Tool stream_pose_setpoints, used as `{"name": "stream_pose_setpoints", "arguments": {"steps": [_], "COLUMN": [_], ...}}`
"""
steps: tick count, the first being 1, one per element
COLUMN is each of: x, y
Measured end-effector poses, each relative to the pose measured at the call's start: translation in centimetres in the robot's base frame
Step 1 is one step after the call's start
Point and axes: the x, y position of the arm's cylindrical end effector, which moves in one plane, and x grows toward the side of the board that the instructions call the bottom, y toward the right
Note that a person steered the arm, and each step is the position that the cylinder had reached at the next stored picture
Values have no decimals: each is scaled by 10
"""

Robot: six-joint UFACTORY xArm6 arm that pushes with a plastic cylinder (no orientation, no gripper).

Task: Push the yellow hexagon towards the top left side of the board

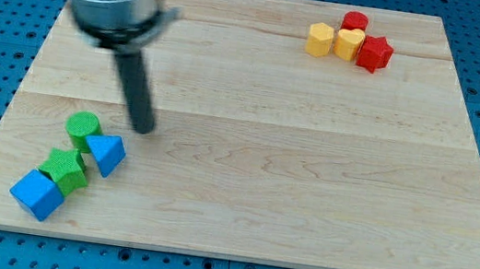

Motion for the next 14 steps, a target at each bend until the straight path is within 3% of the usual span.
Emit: {"name": "stream_pose_setpoints", "arguments": {"steps": [3,4,5,6,8,10,11,12,13,14], "x": [-125,-161,-191,-192,-194,-173,-200,-170,-202,-229], "y": [275,324,263,171,97,67,-28,-19,-67,-66]}}
